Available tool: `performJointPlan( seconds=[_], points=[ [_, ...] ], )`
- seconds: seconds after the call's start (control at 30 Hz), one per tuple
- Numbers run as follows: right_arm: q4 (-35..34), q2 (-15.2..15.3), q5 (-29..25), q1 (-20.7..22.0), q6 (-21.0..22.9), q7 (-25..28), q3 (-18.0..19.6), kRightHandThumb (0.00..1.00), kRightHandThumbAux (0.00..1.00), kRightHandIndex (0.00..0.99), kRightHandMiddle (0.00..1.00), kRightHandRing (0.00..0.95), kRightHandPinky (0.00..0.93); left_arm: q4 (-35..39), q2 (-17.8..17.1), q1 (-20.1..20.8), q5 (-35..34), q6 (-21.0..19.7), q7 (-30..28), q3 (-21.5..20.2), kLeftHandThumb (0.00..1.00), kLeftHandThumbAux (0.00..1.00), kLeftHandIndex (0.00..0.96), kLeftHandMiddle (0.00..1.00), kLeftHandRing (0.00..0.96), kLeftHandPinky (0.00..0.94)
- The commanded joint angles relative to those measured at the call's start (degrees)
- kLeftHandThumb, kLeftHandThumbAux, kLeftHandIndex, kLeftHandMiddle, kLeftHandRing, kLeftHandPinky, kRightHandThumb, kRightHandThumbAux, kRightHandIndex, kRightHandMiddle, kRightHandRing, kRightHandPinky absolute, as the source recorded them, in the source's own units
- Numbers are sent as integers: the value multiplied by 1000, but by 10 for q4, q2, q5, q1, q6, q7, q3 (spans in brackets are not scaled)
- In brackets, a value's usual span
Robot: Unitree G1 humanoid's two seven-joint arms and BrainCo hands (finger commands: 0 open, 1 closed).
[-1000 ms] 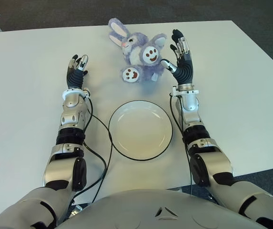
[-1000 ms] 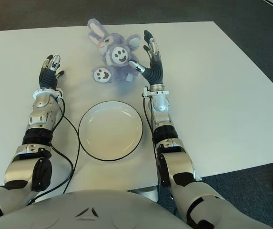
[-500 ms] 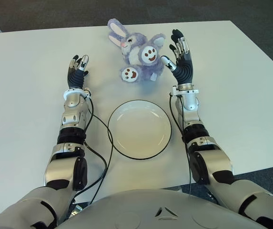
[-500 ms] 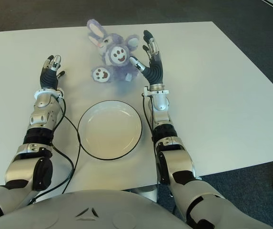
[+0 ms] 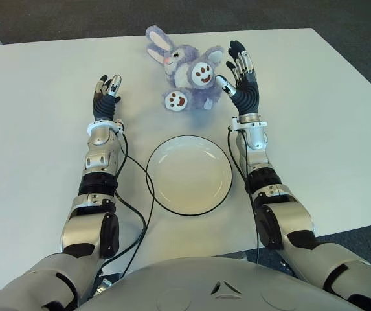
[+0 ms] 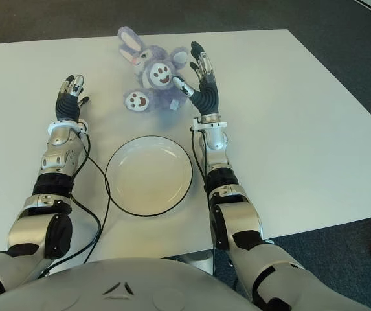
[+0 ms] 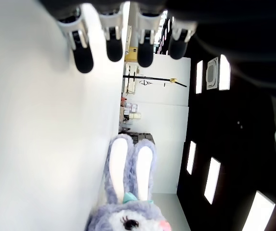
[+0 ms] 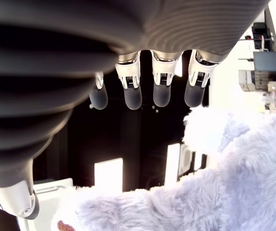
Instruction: Put the doll into the plate.
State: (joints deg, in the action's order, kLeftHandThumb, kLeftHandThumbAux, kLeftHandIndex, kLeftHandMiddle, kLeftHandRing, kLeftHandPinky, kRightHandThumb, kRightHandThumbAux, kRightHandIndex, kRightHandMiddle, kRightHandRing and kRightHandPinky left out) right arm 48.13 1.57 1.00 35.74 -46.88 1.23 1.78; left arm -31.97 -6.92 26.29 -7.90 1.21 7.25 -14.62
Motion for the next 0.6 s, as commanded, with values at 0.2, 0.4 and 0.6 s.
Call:
performJointPlan(
  seconds=[0.2, 0.4, 0.6],
  points=[
    [26, -20, 0, -42, -3, 8, -6, 162, 579, 0, 0, 0, 0, -19, 4, -9, 4, -11, 3, 3, 0, 449, 0, 96, 62, 0],
    [22, -27, -1, -49, -8, 19, -13, 170, 569, 2, 0, 0, 0, -18, 5, -8, 4, -12, 5, 3, 0, 448, 0, 98, 66, 0],
    [18, -28, 2, -53, -8, 29, -16, 181, 552, 0, 0, 0, 0, -17, 6, -7, 4, -14, 7, 3, 0, 447, 0, 100, 68, 0]
  ],
)
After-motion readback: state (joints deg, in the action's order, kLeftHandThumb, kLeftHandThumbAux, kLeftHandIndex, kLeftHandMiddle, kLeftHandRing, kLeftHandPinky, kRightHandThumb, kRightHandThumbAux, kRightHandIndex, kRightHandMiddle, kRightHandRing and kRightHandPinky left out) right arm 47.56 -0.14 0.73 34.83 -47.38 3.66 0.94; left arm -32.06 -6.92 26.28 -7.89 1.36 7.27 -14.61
